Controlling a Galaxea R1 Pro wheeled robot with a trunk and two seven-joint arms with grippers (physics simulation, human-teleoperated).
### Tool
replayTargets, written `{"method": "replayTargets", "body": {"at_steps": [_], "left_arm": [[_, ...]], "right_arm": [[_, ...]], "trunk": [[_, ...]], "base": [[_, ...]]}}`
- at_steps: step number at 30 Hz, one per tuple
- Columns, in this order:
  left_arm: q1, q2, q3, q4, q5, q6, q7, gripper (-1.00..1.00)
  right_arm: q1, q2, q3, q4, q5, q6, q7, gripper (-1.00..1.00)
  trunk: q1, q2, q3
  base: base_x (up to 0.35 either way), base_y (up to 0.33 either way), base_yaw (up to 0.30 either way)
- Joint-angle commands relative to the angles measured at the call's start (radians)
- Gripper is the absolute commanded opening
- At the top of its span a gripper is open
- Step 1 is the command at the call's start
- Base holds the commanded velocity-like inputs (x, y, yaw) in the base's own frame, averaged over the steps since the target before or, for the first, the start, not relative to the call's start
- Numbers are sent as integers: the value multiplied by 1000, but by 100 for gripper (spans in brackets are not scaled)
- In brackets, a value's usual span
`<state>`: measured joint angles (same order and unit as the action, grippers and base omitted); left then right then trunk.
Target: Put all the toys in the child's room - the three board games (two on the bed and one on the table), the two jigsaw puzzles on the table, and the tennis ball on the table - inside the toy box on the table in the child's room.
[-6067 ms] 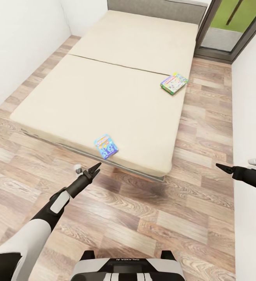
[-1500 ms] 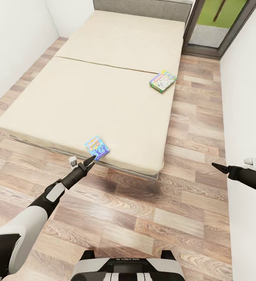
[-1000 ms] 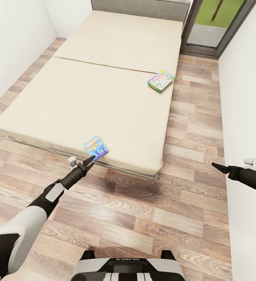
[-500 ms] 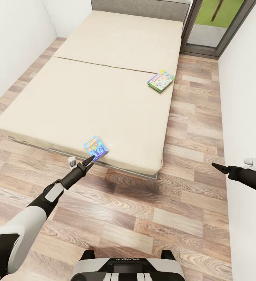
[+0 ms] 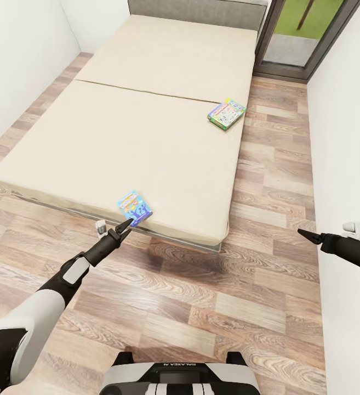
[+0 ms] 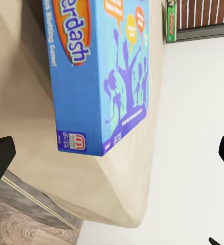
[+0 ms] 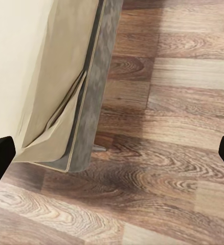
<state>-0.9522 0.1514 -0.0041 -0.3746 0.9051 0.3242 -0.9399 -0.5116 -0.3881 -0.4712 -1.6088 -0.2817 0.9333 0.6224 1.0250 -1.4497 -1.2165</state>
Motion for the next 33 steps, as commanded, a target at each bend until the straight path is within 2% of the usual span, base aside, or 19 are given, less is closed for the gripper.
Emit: {"method": "replayTargets", "body": {"at_steps": [1, 33], "left_arm": [[0, 0, -1, 0, 7, 10, -2, 100], [-9, 8, 1, 0, 6, 9, 15, 100]], "right_arm": [[-1, 0, -1, 0, 2, 5, 5, 100], [-1, 0, -1, 0, 1, 5, 5, 100]], "trunk": [[0, 0, 0], [0, 0, 0]], "base": [[0, 0, 0], [0, 0, 0]]}}
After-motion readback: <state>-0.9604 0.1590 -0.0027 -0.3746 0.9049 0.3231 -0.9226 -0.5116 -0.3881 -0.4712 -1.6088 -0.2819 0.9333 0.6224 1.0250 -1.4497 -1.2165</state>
